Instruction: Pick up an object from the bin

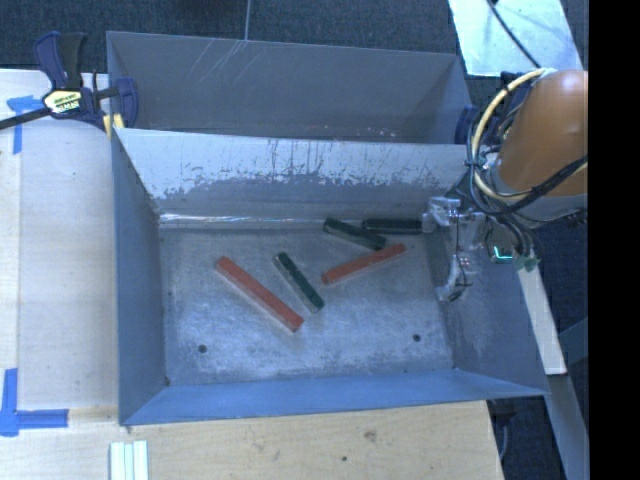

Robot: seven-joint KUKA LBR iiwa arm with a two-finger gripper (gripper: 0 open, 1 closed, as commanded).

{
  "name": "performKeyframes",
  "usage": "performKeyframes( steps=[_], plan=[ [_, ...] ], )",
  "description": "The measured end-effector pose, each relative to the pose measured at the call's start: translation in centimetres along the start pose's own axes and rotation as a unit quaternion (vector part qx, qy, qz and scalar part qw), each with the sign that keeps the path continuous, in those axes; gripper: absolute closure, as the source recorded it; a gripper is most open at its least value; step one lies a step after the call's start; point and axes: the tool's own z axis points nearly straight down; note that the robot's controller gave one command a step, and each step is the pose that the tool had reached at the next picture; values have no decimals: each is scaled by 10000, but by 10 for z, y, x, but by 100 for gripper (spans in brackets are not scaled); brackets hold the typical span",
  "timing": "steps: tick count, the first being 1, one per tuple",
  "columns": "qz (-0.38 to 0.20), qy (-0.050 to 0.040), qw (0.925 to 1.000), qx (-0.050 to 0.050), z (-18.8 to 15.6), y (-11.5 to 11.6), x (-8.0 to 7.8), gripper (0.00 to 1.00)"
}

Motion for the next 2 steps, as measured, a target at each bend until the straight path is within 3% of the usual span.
performKeyframes(
  steps=[1, 2],
  plan=[
    [-46, -44, 10000, 2, 104, 0, -54, 0],
    [-245, -30, 9997, 6, 101, 49, -64, 0]
  ],
)
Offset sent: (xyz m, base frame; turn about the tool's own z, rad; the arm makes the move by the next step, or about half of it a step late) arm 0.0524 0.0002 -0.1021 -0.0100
